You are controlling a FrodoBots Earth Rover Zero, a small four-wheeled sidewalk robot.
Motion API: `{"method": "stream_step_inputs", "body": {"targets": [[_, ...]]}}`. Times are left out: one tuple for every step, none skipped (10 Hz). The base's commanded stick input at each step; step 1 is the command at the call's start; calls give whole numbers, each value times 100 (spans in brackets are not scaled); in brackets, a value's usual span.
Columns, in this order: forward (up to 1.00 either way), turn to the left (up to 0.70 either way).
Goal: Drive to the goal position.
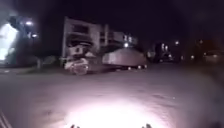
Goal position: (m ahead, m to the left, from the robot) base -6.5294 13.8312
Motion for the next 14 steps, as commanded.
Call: {"method": "stream_step_inputs", "body": {"targets": [[0,85],[0,85],[0,85],[0,85],[0,85],[0,85],[0,85],[0,85],[0,85],[0,85],[0,85],[0,85],[0,85],[0,85]]}}
